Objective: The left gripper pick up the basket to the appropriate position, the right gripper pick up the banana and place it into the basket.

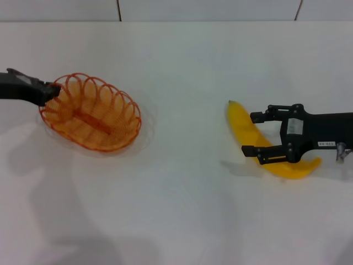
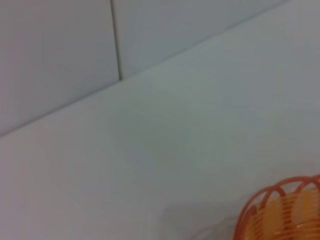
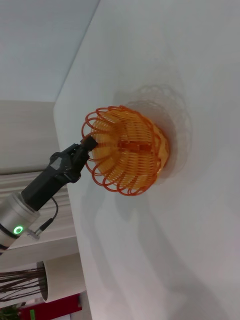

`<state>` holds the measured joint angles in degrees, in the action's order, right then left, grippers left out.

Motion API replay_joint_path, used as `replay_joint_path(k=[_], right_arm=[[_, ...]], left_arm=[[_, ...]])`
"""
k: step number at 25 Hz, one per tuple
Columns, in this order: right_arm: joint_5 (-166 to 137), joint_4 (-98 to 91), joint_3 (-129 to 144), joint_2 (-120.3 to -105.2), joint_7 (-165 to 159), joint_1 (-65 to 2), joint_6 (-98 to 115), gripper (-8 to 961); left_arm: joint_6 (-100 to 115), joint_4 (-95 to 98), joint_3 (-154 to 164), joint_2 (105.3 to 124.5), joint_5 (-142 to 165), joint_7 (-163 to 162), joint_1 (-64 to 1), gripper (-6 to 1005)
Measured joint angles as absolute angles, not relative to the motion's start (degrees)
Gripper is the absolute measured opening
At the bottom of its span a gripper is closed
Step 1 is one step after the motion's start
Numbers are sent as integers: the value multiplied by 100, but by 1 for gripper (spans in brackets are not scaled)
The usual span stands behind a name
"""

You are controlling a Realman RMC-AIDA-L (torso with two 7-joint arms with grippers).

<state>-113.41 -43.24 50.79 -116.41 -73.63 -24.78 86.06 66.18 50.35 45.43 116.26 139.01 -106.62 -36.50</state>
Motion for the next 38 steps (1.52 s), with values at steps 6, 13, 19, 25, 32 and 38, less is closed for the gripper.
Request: replay_joint_path(k=[6, 13, 19, 25, 32, 38], right_arm=[[-11317, -4345, 5049, -11636, -7365, -2479, 8610, 851], [-11310, -4366, 5066, -11642, -7374, -2509, 8614, 851], [-11310, -4382, 5071, -11645, -7422, -2526, 8623, 850], [-11339, -4386, 5074, -11645, -7477, -2571, 8623, 850], [-11351, -4386, 5080, -11638, -7517, -2581, 8650, 850], [-11355, -4386, 5080, -11636, -7517, -2598, 8712, 850]], left_arm=[[6716, 5154, 4544, 11622, 13413, -10443, -3599, 59], [6651, 4922, 4544, 11629, 12838, -10026, -3664, 54], [6603, 4613, 4542, 11633, 12552, -9823, -3753, 54], [6342, 4061, 4508, 11644, 12012, -9578, -3784, 52], [5937, 3402, 4528, 11657, 11323, -9335, -3768, 52], [5830, 3060, 4493, 11680, 11134, -9361, -3767, 51]])
